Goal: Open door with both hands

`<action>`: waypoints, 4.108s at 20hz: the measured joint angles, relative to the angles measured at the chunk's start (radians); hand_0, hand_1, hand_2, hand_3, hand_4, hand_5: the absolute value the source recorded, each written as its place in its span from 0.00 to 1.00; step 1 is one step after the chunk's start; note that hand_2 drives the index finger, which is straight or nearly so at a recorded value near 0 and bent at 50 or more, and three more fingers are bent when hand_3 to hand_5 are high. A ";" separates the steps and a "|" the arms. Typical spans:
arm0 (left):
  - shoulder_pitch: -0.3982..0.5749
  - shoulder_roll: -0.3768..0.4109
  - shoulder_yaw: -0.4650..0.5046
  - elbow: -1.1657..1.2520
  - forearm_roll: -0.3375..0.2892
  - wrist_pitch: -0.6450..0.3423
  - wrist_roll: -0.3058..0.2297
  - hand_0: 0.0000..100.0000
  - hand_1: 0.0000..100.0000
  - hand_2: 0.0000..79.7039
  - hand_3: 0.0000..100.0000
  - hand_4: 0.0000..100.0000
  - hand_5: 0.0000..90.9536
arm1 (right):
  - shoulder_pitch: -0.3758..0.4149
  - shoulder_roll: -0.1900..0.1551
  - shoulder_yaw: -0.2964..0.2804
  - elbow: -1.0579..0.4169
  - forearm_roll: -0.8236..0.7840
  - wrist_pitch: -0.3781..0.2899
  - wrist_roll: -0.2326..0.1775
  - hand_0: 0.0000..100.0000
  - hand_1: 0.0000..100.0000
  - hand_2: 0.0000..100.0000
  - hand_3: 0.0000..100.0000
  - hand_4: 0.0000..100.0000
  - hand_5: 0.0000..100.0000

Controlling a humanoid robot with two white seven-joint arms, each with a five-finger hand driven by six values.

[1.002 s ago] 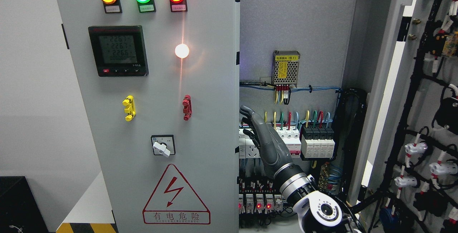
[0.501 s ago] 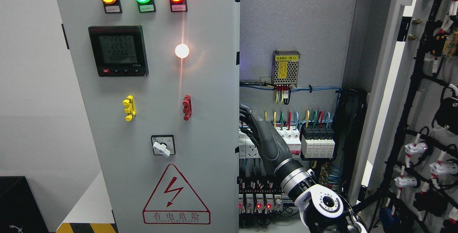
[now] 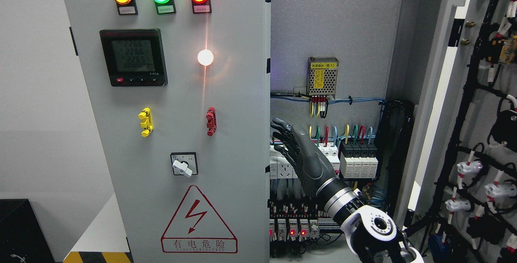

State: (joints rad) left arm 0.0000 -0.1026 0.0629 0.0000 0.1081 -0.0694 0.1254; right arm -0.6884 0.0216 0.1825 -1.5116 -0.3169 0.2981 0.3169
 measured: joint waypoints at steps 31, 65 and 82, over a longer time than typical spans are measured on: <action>0.000 0.000 0.000 0.000 0.000 -0.001 -0.002 0.00 0.00 0.00 0.00 0.00 0.00 | -0.078 -0.020 -0.020 0.103 -0.014 0.004 0.233 0.19 0.00 0.00 0.00 0.00 0.00; 0.000 0.000 0.000 0.000 0.000 -0.005 -0.002 0.00 0.00 0.00 0.00 0.00 0.00 | -0.117 -0.022 -0.062 0.153 -0.014 0.045 0.352 0.19 0.00 0.00 0.00 0.00 0.00; 0.000 0.000 0.000 0.000 0.000 -0.001 -0.002 0.00 0.00 0.00 0.00 0.00 0.00 | -0.139 -0.021 0.037 0.166 -0.015 0.038 0.383 0.19 0.00 0.00 0.00 0.00 0.00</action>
State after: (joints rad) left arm 0.0000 -0.1024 0.0629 0.0000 0.1079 -0.0707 0.1238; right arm -0.8276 0.0011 0.2193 -1.3452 -0.3317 0.3360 0.6995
